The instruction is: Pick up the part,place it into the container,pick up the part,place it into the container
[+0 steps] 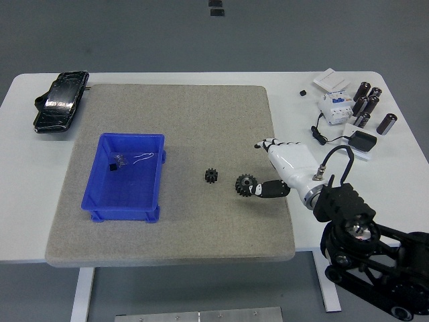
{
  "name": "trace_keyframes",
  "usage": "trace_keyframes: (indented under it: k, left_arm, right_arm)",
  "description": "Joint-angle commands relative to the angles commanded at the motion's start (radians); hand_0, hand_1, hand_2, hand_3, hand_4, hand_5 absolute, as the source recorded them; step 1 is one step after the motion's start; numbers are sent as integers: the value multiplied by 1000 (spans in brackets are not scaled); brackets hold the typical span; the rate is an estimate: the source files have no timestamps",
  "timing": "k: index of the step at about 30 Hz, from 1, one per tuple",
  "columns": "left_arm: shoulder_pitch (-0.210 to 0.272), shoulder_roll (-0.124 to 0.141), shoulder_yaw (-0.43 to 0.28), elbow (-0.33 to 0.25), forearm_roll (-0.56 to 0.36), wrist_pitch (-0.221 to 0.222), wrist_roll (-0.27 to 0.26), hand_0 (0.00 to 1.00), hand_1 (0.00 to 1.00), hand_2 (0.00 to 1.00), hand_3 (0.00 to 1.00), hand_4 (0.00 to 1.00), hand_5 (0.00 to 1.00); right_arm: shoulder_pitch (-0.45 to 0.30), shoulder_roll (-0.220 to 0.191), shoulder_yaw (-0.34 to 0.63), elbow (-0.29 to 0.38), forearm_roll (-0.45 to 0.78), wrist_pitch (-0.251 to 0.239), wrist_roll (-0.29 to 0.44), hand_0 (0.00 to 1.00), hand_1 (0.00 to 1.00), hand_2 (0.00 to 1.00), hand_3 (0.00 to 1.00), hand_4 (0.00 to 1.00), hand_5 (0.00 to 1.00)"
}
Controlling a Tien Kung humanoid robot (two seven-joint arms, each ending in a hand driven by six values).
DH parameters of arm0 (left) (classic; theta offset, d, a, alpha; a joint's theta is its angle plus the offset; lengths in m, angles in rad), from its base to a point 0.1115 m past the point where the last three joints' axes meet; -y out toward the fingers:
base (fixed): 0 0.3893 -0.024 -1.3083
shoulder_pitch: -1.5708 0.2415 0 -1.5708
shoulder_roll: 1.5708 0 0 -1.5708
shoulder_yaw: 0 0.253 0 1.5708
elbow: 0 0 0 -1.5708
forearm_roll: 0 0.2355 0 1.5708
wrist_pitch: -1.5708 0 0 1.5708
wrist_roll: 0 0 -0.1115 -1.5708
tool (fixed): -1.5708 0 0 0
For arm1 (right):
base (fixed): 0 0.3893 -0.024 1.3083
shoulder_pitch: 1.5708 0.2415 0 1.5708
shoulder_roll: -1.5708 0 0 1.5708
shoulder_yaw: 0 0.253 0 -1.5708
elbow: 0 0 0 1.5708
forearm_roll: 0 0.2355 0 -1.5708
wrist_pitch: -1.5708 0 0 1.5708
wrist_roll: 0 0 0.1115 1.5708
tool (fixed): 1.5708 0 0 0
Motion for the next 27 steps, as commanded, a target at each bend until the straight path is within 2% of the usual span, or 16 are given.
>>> trace_keyframes:
  k: [9, 18, 19, 24, 25, 27]
  left_arm:
    - [-4, 1, 2, 1, -1, 0, -3, 719, 673, 661, 612, 674, 347]
    - [-4, 0, 2, 1, -1, 0, -2, 719, 672, 660, 612, 674, 345]
    - [-4, 0, 2, 1, -1, 0, -2, 719, 673, 660, 611, 674, 345]
    - [-5, -1, 2, 1, -1, 0, -1, 719, 673, 660, 611, 674, 345]
    - [-5, -2, 2, 1, -2, 1, -2, 719, 673, 660, 611, 673, 344]
    - [-6, -2, 2, 1, -3, 1, -2, 719, 673, 660, 611, 673, 344]
  right_arm:
    - [26, 22, -70, -84, 33, -29, 0, 607, 708, 926, 867, 908, 511]
    - [53, 48, -98, -152, 67, -68, 0, 593, 700, 918, 865, 902, 495]
    - [56, 52, -98, -160, 71, -74, 0, 503, 606, 778, 836, 886, 488]
    - [70, 62, -102, -174, 72, -98, 0, 503, 606, 778, 836, 886, 488]
    - [72, 63, -105, -175, 72, -101, 0, 415, 505, 699, 809, 844, 455]
    - [77, 66, -113, -177, 73, -106, 0, 415, 505, 699, 809, 844, 455]
